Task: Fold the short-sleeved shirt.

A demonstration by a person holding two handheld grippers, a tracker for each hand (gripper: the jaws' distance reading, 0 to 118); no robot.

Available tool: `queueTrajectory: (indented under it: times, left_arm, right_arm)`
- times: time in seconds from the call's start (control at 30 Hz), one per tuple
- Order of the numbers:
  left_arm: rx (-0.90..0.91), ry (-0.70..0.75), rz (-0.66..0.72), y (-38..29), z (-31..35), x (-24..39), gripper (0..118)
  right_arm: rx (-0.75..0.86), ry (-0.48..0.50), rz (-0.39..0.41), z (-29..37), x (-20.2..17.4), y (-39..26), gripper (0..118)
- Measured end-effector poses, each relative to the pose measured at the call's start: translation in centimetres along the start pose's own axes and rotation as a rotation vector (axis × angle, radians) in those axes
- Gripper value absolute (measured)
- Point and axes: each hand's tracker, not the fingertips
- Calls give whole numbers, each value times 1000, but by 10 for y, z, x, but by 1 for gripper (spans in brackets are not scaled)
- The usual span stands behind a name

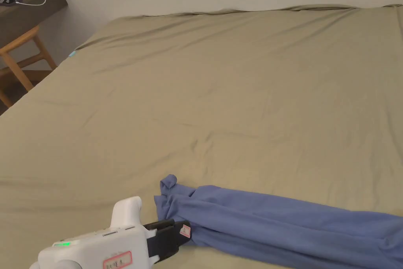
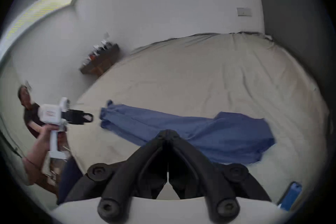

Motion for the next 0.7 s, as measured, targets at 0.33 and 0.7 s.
queueTrajectory:
  times: [0.33,0.7]
  left_arm:
    - [-120,-249,180,46,-29,-104,118]
    - [-268,-304,161,58,-101,-109,118]
  right_arm:
    - [25,257,-90,12,19,0,3]
    - [23,258,-66,7,8,13,3]
